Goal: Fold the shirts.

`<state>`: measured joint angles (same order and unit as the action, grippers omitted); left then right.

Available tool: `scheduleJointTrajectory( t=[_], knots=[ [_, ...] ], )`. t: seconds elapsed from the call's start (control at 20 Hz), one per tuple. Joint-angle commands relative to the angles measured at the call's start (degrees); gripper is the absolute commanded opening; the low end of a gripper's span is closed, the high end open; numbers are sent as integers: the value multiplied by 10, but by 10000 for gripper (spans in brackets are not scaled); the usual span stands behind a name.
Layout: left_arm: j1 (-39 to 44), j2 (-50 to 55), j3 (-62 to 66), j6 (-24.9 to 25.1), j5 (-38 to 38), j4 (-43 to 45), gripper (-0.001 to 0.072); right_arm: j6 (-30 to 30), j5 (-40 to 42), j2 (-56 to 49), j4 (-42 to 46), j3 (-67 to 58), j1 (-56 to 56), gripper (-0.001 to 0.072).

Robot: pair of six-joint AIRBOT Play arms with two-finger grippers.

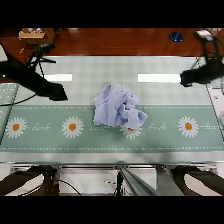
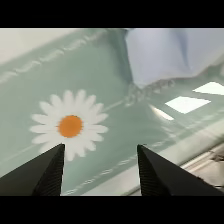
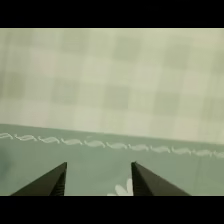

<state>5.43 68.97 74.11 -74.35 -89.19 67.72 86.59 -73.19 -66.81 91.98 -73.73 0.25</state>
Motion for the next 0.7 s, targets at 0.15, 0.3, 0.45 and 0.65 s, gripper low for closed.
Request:
scheduleJointTrajectory(
  t=[0.15, 0.3, 0.45, 0.65],
  knots=[
    [-85, 0, -263, 89, 139, -239, 547, -87, 19, 93, -224, 235, -218, 473],
    [-73, 20, -309, 138, 182, -308, 548, -115, 25, 97, -269, 287, -233, 473],
    [-45, 57, -309, 141, 229, -316, 548, -124, 26, 97, -304, 295, -234, 473],
    [4, 134, -299, 141, 257, -318, 548, -124, 23, 98, -332, 295, -233, 490]
  ],
)
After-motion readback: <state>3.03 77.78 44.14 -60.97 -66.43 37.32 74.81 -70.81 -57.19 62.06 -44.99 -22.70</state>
